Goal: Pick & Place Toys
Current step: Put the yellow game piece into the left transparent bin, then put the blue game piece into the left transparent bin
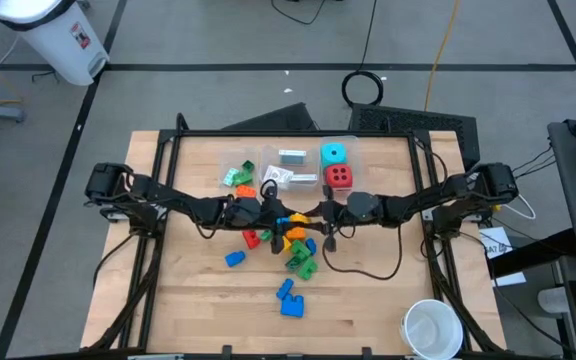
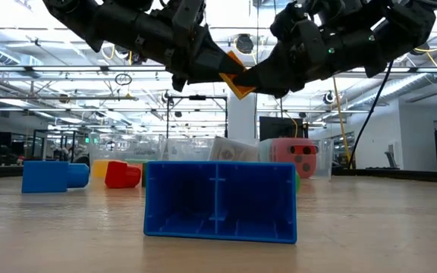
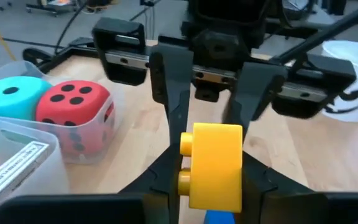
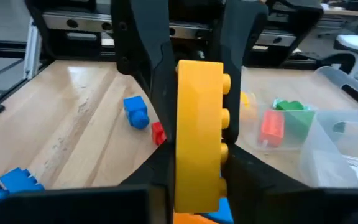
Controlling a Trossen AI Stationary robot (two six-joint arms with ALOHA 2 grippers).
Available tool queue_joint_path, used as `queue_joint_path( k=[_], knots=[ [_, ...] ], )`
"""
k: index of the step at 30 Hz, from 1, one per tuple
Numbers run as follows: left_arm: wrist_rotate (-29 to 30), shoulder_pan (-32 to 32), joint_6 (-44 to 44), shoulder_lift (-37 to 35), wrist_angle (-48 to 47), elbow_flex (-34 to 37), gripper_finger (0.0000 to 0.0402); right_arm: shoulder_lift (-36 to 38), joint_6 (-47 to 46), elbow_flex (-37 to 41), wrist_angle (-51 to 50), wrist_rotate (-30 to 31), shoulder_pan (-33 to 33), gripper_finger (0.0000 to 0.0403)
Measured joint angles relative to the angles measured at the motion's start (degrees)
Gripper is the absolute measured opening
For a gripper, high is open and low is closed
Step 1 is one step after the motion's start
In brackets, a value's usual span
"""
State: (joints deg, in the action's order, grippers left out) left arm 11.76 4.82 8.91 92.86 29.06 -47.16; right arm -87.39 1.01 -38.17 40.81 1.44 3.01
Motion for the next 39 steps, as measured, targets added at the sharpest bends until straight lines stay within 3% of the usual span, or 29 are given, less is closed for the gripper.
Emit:
queue_joint_path(
  k=[3, 7, 11, 15, 19, 25, 27, 34, 39],
  knots=[
    [3.6, -0.2, 0.9, -2.9, -2.9, 0.1, 0.0092, 1.7, -1.0, 0.0, -3.8, 2.0, -0.1, 0.0124],
    [16.7, -0.6, 0.4, -10.3, -6.9, 2.8, 0.0092, 6.2, -1.9, 0.2, -14.2, 0.1, 0.2, 0.0184],
    [21.5, -2.7, 2.2, -19.0, -7.1, 11.0, 0.0092, 11.8, -2.6, 0.1, -19.5, 1.5, -0.1, 0.0229],
    [27.2, -7.5, 7.9, -25.6, -6.6, 20.3, 0.0092, 15.0, -2.6, 1.3, -19.1, 1.3, 0.1, 0.0248],
    [27.3, -12.9, 13.1, -28.3, -6.8, 27.3, 0.0092, 15.3, -2.7, 2.2, -17.6, 1.9, 0.0, 0.0251],
    [27.1, -17.9, 19.7, -28.4, -6.8, 31.8, 0.0093, 10.6, -3.4, 2.8, -13.6, 1.6, -0.4, 0.0251],
    [26.9, -18.7, 20.4, -28.4, -7.0, 32.0, 0.0125, 8.1, -3.6, 2.8, -13.4, 1.5, -0.4, 0.0251],
    [23.3, -18.9, 20.0, -28.4, -5.8, 32.0, 0.0313, 1.0, -3.4, 0.9, -12.9, 1.4, -0.7, 0.0251],
    [20.9, -18.9, 20.3, -28.4, -4.7, 32.0, 0.0388, -3.1, -3.8, -2.4, -17.5, 1.3, -0.7, 0.0251]
  ],
)
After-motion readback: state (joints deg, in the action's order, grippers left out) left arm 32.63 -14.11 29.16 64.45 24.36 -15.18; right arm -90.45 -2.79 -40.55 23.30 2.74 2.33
